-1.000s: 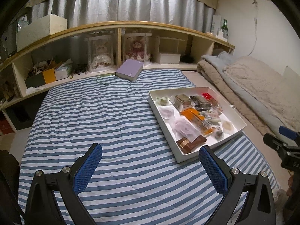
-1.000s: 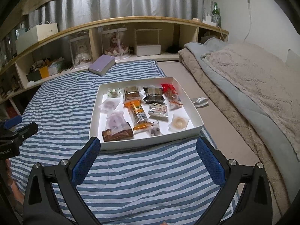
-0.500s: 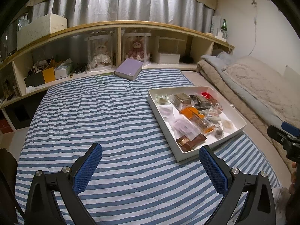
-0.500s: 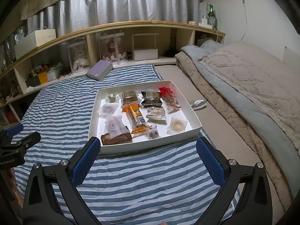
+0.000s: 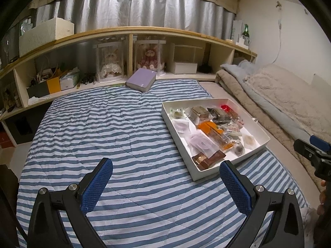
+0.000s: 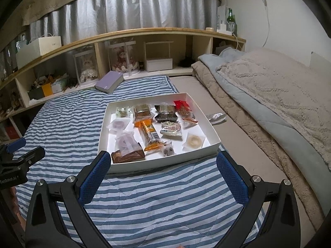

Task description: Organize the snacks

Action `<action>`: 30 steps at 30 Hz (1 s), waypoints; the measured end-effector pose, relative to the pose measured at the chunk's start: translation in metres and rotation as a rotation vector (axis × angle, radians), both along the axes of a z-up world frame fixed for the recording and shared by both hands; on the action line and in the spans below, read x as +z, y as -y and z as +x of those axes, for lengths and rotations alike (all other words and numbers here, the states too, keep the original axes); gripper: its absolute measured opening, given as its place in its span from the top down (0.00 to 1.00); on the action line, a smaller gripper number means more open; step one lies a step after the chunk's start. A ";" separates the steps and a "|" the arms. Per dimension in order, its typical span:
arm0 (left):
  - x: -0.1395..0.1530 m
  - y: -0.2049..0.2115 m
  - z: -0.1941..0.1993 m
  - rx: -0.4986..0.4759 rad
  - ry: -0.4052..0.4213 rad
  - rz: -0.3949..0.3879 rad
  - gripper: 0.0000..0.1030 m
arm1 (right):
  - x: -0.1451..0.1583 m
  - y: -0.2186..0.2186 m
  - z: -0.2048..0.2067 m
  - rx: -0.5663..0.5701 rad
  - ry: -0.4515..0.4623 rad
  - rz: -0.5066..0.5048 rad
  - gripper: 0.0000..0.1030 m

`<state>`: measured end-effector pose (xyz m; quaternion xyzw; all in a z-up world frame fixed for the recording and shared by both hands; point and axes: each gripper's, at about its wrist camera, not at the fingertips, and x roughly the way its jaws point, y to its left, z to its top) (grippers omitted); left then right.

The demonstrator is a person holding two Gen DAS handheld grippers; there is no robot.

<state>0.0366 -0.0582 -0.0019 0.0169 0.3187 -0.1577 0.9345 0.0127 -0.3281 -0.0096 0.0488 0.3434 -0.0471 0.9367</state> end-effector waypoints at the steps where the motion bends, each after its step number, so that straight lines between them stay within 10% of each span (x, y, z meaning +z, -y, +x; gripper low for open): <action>1: 0.000 0.000 -0.001 0.000 0.000 0.001 0.00 | 0.000 0.000 0.000 -0.001 -0.001 0.000 0.00; 30: 0.004 0.007 -0.014 0.012 0.029 0.000 0.00 | 0.002 0.001 -0.003 -0.006 0.011 -0.001 0.00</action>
